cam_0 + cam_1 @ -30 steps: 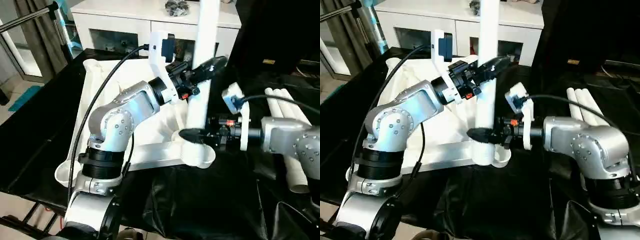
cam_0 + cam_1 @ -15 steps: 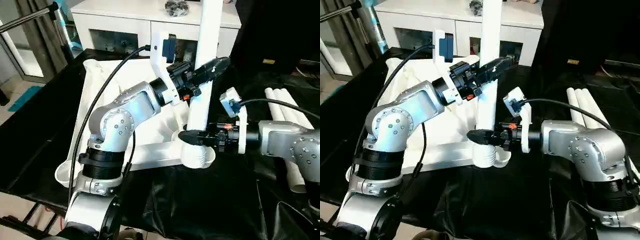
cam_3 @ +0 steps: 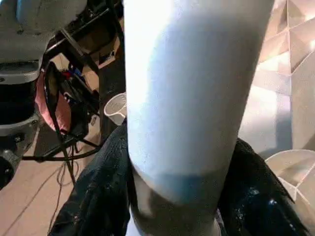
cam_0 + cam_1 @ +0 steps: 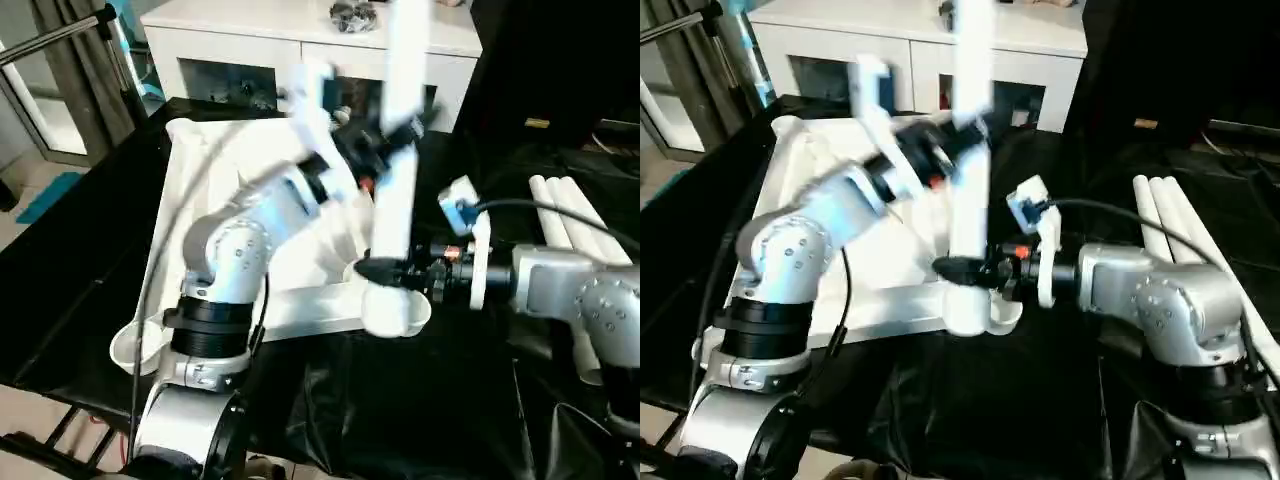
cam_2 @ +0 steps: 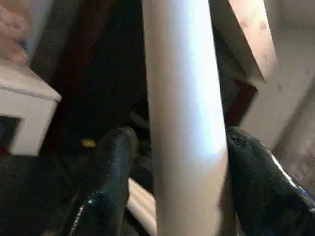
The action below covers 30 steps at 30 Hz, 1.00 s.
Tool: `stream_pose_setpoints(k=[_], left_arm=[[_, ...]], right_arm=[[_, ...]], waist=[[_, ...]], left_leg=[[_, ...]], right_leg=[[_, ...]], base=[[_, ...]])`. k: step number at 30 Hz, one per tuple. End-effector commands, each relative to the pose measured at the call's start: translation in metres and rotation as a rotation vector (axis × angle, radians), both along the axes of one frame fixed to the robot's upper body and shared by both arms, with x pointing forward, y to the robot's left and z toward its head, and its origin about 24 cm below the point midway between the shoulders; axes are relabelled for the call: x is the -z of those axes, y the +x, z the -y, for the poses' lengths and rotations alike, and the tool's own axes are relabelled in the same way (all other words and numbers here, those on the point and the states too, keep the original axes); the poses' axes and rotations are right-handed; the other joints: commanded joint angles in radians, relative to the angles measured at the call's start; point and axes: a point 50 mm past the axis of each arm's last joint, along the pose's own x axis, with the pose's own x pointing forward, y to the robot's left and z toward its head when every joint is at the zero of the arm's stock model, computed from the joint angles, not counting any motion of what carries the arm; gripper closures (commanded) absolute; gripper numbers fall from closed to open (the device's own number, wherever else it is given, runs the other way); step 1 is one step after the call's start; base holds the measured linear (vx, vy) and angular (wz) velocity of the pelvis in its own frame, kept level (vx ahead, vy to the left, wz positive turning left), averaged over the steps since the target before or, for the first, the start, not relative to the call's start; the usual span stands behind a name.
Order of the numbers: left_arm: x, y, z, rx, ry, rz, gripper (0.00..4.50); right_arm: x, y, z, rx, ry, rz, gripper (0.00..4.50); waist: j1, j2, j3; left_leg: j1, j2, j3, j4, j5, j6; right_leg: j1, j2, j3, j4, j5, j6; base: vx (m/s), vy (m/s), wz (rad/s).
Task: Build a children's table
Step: Pick table leg
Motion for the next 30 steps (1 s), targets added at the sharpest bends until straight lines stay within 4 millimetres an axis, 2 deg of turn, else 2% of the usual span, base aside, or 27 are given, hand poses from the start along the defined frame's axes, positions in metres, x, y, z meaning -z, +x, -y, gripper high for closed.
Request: stream_pose_setpoints(k=[1, 3, 6, 7, 8, 9, 10, 11, 12, 13, 15, 16, 17, 18, 19, 21, 22, 24, 26, 27, 29, 30], left_arm=[[-0.007, 0.002, -0.016, -0.079, -0.082, -0.004, 1.53], [-0.012, 0.0, -0.018, -0.075, -0.118, 0.015, 1.53], [-0.021, -0.003, -0.023, -0.091, -0.154, 0.055, 1.53], [-0.022, -0.003, -0.025, -0.106, -0.141, 0.055, 1.53], [-0.021, -0.003, -0.028, -0.113, -0.135, 0.054, 1.53], [-0.019, -0.003, -0.031, -0.105, -0.128, 0.043, 1.53], [-0.019, -0.003, -0.031, -0.105, -0.127, 0.043, 1.53], [-0.018, -0.003, -0.033, -0.098, -0.123, 0.034, 1.53], [-0.016, -0.006, -0.035, -0.097, -0.093, 0.047, 1.53], [-0.015, -0.006, -0.037, -0.103, -0.082, 0.049, 1.53], [-0.014, -0.005, -0.04, -0.128, -0.066, 0.047, 1.53], [-0.012, -0.002, -0.041, -0.147, -0.052, 0.037, 1.53], [-0.004, 0.007, -0.043, -0.221, 0.014, 0.005, 1.53], [0.001, 0.013, -0.044, -0.26, 0.055, -0.014, 1.53], [0.009, 0.02, -0.042, -0.32, 0.145, -0.039, 1.53], [0.018, 0.023, -0.029, -0.318, 0.295, -0.01, 1.53], [0.019, 0.021, -0.02, -0.281, 0.334, 0.01, 1.53], [0.02, 0.014, 0.001, -0.19, 0.35, 0.028, 1.53], [0.02, 0.013, 0.002, -0.184, 0.351, 0.028, 1.53], [0.022, 0.009, 0.014, -0.136, 0.347, 0.03, 1.53], [0.018, 0.003, 0.025, -0.078, 0.305, 0.038, 1.53], [0.014, 0.0, 0.027, -0.053, 0.273, 0.052, 1.53]], right_arm=[[-0.008, 0.002, 0.003, 0.033, 0.028, 0.049, 2.62], [-0.009, 0.003, 0.003, 0.047, 0.038, 0.06, 2.62], [-0.01, 0.008, 0.004, 0.104, 0.084, 0.076, 2.62], [-0.01, 0.01, 0.005, 0.136, 0.1, 0.089, 2.62], [-0.01, 0.011, 0.004, 0.159, 0.114, 0.1, 2.62], [-0.008, 0.012, 0.006, 0.199, 0.123, 0.11, 2.62], [-0.008, 0.012, 0.006, 0.199, 0.123, 0.11, 2.62], [-0.007, 0.013, 0.006, 0.227, 0.129, 0.115, 2.62], [-0.005, 0.01, 0.007, 0.255, 0.141, 0.126, 2.62], [-0.004, 0.009, 0.007, 0.268, 0.147, 0.132, 2.62], [-0.003, 0.006, 0.006, 0.282, 0.157, 0.142, 2.62], [-0.004, 0.005, 0.006, 0.283, 0.164, 0.151, 2.62], [-0.004, 0.003, 0.006, 0.295, 0.17, 0.163, 2.62], [-0.004, 0.003, 0.005, 0.303, 0.173, 0.169, 2.62], [-0.004, 0.002, 0.005, 0.313, 0.176, 0.175, 2.62], [-0.005, 0.002, 0.005, 0.317, 0.161, 0.182, 2.62], [-0.004, 0.002, 0.005, 0.316, 0.152, 0.184, 2.62], [-0.004, 0.001, 0.004, 0.302, 0.124, 0.193, 2.62], [-0.004, 0.001, 0.004, 0.301, 0.122, 0.194, 2.62], [-0.004, 0.001, 0.004, 0.296, 0.106, 0.199, 2.62], [-0.004, 0.002, 0.004, 0.298, 0.086, 0.203, 2.62], [-0.004, 0.002, 0.004, 0.3, 0.08, 0.204, 2.62]], waist=[[0.003, -0.018, -0.076], [0.003, -0.016, -0.077], [0.004, -0.021, -0.075], [0.008, -0.009, -0.076], [0.005, -0.011, -0.074], [0.004, 0.012, -0.074], [0.002, 0.005, -0.074], [0.004, 0.007, -0.077], [0.007, 0.032, -0.078], [-0.001, 0.025, -0.077], [-0.002, 0.023, -0.08], [-0.001, 0.025, -0.081], [0.001, 0.036, -0.081], [-0.003, 0.042, -0.077], [-0.007, 0.035, -0.077], [-0.005, 0.046, -0.081], [-0.005, 0.046, -0.081], [-0.003, 0.055, -0.085], [-0.003, 0.052, -0.086], [-0.005, 0.057, -0.087], [-0.007, 0.049, -0.087], [-0.006, 0.049, -0.087]], left_leg=[[0.035, 0.078, -0.038, -0.075, -0.118, 0.028], [0.037, 0.079, -0.038, -0.076, -0.121, 0.022], [0.035, 0.079, -0.037, -0.078, -0.133, 0.022], [0.038, 0.08, -0.039, -0.078, -0.14, 0.016], [0.037, 0.079, -0.037, -0.08, -0.146, 0.013], [0.04, 0.076, -0.04, -0.082, -0.172, -0.005], [0.04, 0.076, -0.039, -0.084, -0.182, -0.013], [0.04, 0.076, -0.042, -0.085, -0.178, -0.024], [0.04, 0.075, -0.046, -0.086, -0.183, -0.037], [0.04, 0.076, -0.044, -0.09, -0.202, -0.046], [0.038, 0.072, -0.043, -0.088, -0.194, -0.04], [0.036, 0.071, -0.043, -0.087, -0.188, -0.034], [0.034, 0.07, -0.043, -0.084, -0.178, -0.026], [0.037, 0.069, -0.042, -0.086, -0.213, -0.025], [0.035, 0.07, -0.046, -0.091, -0.225, -0.023], [0.037, 0.071, -0.048, -0.089, -0.22, -0.03], [0.037, 0.072, -0.049, -0.09, -0.216, -0.031], [0.039, 0.076, -0.048, -0.089, -0.196, -0.046], [0.034, 0.074, -0.045, -0.086, -0.171, -0.037], [0.031, 0.071, -0.045, -0.084, -0.156, -0.025], [0.029, 0.071, -0.042, -0.08, -0.138, 0.0], [0.029, 0.071, -0.04, -0.078, -0.136, 0.008]], right_leg=[[0.036, -0.063, 0.025, -0.07, -0.063, -0.267], [0.034, -0.062, 0.025, -0.069, -0.063, -0.269], [0.033, -0.063, 0.024, -0.07, -0.078, -0.266], [0.03, -0.063, 0.025, -0.07, -0.091, -0.259], [0.028, -0.06, 0.025, -0.073, -0.096, -0.254], [0.025, -0.056, 0.024, -0.074, -0.11, -0.241], [0.024, -0.055, 0.024, -0.075, -0.11, -0.234], [0.028, -0.056, 0.023, -0.07, -0.093, -0.233], [0.026, -0.056, 0.022, -0.067, -0.082, -0.23], [0.025, -0.051, 0.021, -0.072, -0.063, -0.22], [0.029, -0.05, 0.02, -0.07, -0.032, -0.222], [0.032, -0.052, 0.021, -0.069, -0.029, -0.222], [0.032, -0.056, 0.022, -0.07, -0.038, -0.224], [0.024, -0.05, 0.023, -0.083, -0.088, -0.199], [0.031, -0.052, 0.023, -0.083, -0.123, -0.18], [0.027, -0.055, 0.025, -0.083, -0.149, -0.153], [0.026, -0.054, 0.024, -0.085, -0.153, -0.147], [0.024, -0.055, 0.022, -0.08, -0.105, -0.172], [0.027, -0.054, 0.021, -0.073, -0.038, -0.204], [0.031, -0.054, 0.019, -0.069, -0.007, -0.217], [0.035, -0.058, 0.02, -0.071, 0.012, -0.236], [0.035, -0.059, 0.021, -0.071, 0.009, -0.241]], base=[[0.0, 0.0, 0.0], [0.0, 0.0, 0.0], [0.0, 0.0, 0.0], [0.0, 0.0, 0.0], [0.0, 0.0, 0.0], [0.0, 0.0, 0.0], [0.0, 0.0, 0.0], [0.0, 0.0, 0.0], [0.0, 0.0, 0.0], [0.0, 0.0, 0.0], [0.0, 0.0, 0.0], [0.0, 0.0, 0.0], [0.0, 0.0, 0.0], [0.0, 0.0, 0.0], [0.0, 0.0, 0.0], [0.0, 0.0, 0.0], [0.0, 0.0, 0.0], [0.0, 0.0, 0.0], [0.0, 0.0, 0.0], [0.0, 0.0, 0.0], [0.0, 0.0, 0.0], [0.0, 0.0, 0.0]])
